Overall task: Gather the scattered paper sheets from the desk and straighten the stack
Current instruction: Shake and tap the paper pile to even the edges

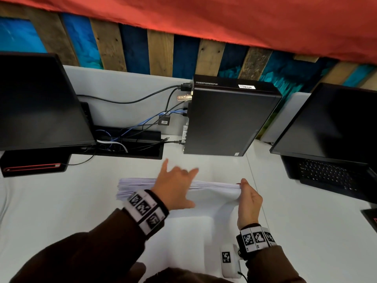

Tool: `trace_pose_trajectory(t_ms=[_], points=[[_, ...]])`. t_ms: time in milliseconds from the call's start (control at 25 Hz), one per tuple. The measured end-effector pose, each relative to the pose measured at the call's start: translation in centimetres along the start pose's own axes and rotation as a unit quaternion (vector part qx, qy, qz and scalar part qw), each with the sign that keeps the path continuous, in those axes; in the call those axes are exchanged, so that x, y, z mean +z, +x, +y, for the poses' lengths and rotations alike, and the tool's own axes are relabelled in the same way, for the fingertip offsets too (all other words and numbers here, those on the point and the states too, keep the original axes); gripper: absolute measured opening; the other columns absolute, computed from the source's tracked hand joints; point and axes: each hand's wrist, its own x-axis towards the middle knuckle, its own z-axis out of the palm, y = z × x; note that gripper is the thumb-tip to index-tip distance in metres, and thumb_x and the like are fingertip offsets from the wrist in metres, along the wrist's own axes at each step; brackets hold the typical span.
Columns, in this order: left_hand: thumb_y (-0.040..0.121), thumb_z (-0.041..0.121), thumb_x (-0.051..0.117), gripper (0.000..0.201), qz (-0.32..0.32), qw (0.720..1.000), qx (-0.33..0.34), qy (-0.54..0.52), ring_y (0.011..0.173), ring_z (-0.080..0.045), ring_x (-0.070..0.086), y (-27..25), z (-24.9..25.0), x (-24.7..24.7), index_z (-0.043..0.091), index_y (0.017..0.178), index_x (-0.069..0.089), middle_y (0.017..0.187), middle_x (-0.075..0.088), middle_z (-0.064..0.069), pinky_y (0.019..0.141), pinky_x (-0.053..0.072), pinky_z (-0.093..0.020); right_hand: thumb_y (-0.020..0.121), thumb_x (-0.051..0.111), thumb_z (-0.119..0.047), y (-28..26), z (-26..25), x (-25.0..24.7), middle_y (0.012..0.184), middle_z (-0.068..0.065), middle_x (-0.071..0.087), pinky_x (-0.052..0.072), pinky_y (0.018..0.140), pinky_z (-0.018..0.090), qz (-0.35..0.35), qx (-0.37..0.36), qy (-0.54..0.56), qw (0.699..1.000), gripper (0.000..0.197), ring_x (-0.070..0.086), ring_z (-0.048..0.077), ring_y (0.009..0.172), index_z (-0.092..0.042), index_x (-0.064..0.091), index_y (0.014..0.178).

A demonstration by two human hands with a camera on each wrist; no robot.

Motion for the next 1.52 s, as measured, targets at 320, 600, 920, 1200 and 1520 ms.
trace_pose_trajectory(t_ms=[320,600,920,1200,1520], points=[[0.081,0.036,0.06,0.026,0.118,0.969,-0.06,-0.207,0.086,-0.023,0.066,-1.6,-5.7,-1.4,0.013,0.088,0.068,0.095,0.073,-0.013,0.07,0.043,-0.03,0.049,0.069,-0.077,-0.2,2.7,-4.0,0.136,-0.011,0.049,0.033,0.105,0.032,-0.15,0.024,-0.005,0.988,0.104,0.042,0.007,0.129,-0.032,0.04,0.137],[0.071,0.031,0.074,0.015,0.292,0.718,-0.052,-0.63,0.079,-0.015,0.072,-7.9,-5.1,-4.4,0.021,0.081,0.077,0.082,0.078,0.006,0.066,0.058,-0.026,0.078,0.07,-0.001,-4.5,-9.7,3.2,0.1,0.0,0.077,0.056,0.084,0.036,-0.293,-0.089,-0.038,0.951,0.025,0.072,0.018,0.093,-0.013,0.071,0.1],[0.061,0.012,0.08,0.02,0.339,0.645,-0.04,-0.684,0.068,0.004,0.069,-6.7,-3.5,-1.3,0.03,0.068,0.077,0.07,0.075,0.02,0.061,0.052,-0.012,0.08,0.066,0.005,-5.4,-9.0,2.3,0.078,-0.02,0.075,0.051,0.071,0.017,-0.26,-0.177,-0.049,0.948,0.027,0.069,-0.002,0.077,-0.021,0.069,0.084],[0.06,0.013,0.085,0.021,0.243,0.643,-0.166,-0.707,0.08,-0.01,0.073,-3.3,-4.7,7.2,0.031,0.067,0.077,0.074,0.077,0.014,0.063,0.055,-0.016,0.078,0.072,-0.002,-2.9,-0.2,2.4,0.081,-0.005,0.076,0.055,0.065,0.019,-0.224,-0.004,-0.071,0.972,0.019,0.072,0.008,0.075,-0.02,0.07,0.085],[0.057,0.049,0.069,0.05,0.31,0.621,-0.132,-0.708,0.079,-0.016,0.07,-3.6,-4.5,2.2,0.014,0.093,0.07,0.079,0.076,0.003,0.065,0.056,-0.024,0.081,0.065,-0.037,-3.4,-4.3,3.4,0.078,-0.009,0.075,0.051,0.062,0.016,-0.205,-0.066,0.016,0.976,0.018,0.067,0.004,0.075,-0.02,0.07,0.084]])
